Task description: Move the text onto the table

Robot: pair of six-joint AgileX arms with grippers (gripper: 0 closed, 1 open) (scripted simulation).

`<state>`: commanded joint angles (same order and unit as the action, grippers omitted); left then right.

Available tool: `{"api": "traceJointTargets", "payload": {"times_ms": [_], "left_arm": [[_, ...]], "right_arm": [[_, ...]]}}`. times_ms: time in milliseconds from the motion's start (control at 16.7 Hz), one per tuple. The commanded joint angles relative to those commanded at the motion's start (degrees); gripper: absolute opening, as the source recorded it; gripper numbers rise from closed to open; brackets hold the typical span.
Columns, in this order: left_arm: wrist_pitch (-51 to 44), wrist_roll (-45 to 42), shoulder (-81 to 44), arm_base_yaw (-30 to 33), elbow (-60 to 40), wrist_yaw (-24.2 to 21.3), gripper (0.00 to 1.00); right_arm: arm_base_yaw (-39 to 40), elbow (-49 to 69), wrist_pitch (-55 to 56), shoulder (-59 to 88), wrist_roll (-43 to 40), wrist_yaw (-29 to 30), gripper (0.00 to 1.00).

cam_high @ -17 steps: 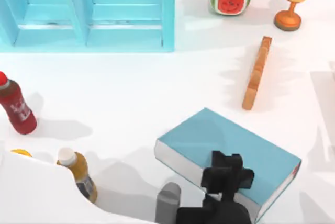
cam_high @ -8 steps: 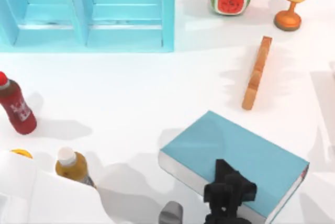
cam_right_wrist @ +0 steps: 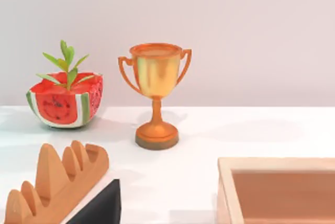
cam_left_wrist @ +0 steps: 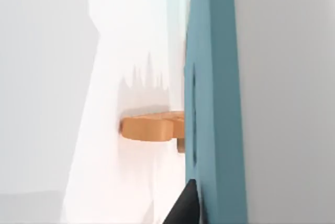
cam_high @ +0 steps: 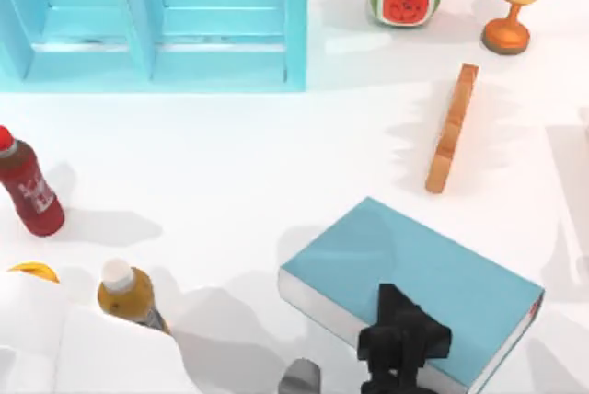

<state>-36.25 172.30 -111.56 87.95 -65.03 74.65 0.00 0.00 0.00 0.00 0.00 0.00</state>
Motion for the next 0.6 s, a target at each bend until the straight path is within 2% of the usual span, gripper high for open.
{"api": "traceJointTargets", "payload": {"times_ms": [300, 600], "left_arm": [[-1.2, 1.0, -0.1, 0.3, -0.3, 0.1, 0.0], [1.6, 0.7, -1.5, 0.0, 0.9, -0.1, 0.0]], "right_arm": [[0.0, 0.0, 0.0, 0.0, 0.0, 0.0, 1.0], [0.0, 0.0, 0.0, 0.0, 0.0, 0.0, 1.0]]}}
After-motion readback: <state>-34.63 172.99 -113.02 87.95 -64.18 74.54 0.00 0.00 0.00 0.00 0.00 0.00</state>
